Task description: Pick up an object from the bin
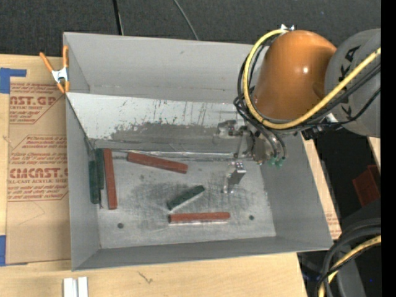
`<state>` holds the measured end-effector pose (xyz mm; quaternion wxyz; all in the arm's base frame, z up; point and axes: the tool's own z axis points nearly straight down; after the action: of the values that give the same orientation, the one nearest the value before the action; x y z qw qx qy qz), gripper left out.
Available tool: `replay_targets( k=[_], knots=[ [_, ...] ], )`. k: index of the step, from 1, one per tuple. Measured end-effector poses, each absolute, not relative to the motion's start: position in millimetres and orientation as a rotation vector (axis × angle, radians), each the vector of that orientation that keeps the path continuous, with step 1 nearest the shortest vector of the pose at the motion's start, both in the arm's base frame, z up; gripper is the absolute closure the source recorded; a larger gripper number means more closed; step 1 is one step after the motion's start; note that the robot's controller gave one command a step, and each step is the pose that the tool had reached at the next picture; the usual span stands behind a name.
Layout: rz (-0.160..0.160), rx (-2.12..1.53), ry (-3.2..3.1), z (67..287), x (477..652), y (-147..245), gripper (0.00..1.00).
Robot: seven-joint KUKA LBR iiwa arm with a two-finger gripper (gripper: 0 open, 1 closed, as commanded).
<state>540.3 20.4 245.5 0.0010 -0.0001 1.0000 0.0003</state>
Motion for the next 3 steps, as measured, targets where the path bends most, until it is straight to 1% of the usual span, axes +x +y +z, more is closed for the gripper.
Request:
replay_targets(
  k=[1,2,3],
  knots=[
    [0.000,-0.179,3.132,188,525.2,40,0.00],
    [0.003,-0.415,3.118,158,489.6,83,0.00],
    [0.000,-0.493,3.101,156,507.6,72,0.00]
  ],
)
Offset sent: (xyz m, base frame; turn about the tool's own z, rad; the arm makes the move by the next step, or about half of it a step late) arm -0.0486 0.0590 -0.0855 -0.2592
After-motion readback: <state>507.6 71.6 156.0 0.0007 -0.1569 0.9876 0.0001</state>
